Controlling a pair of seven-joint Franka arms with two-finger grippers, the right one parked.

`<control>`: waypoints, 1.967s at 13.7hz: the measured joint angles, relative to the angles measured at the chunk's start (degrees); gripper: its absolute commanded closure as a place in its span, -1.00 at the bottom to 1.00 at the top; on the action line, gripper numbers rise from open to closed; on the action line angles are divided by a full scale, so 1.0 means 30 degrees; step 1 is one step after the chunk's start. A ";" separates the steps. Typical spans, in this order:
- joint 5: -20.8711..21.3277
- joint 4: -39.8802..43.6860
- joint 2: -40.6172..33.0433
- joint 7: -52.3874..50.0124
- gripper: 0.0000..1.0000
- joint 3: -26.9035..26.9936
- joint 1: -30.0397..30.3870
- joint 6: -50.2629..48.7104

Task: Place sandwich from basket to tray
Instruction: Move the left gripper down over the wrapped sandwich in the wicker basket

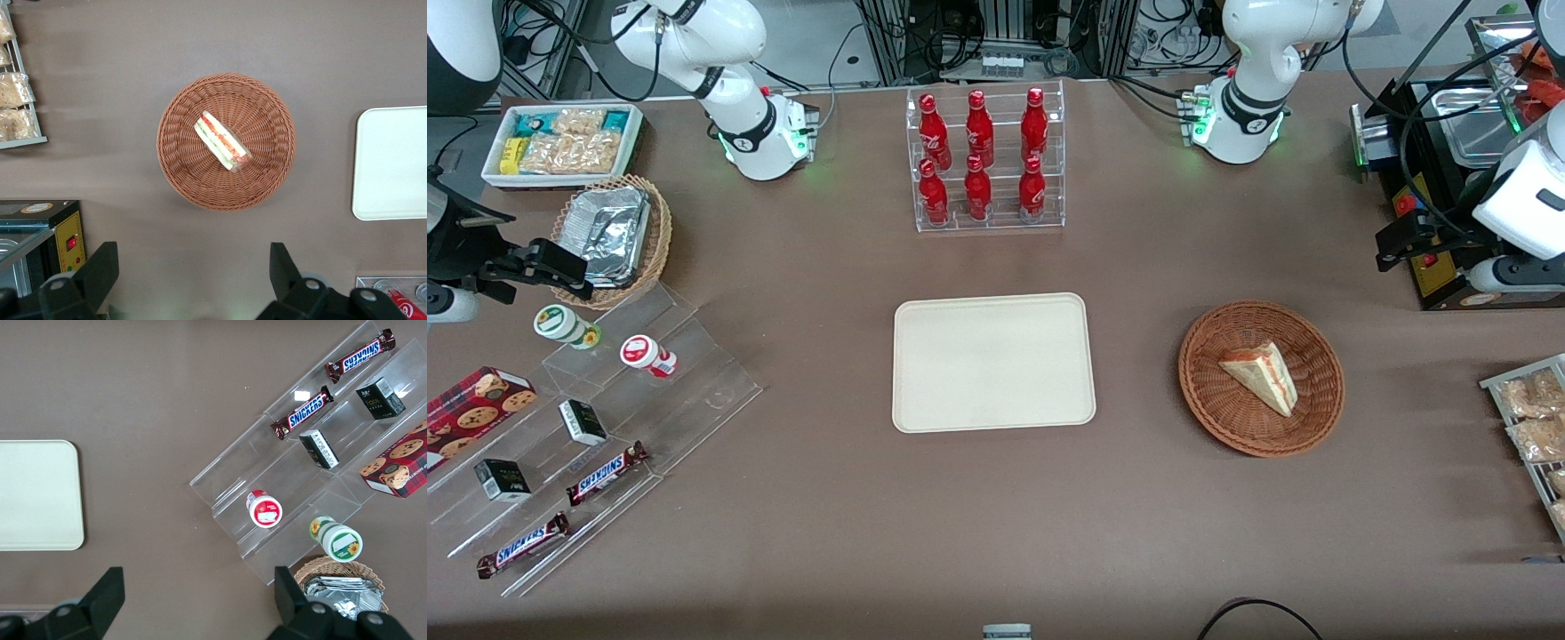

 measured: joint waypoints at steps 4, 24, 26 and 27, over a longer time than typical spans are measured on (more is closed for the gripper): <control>0.0000 0.0000 0.0090 0.0011 -1.00 -0.0004 0.0000 -0.0128; 0.0017 -1.1442 0.0848 -1.0603 -1.00 -0.0382 -0.0471 1.3541; 0.0017 -1.1825 0.1155 -1.0735 -1.00 -0.0380 -0.0480 1.4066; 0.0017 -1.1958 0.1419 -1.0825 -1.00 -0.0378 -0.0480 1.4427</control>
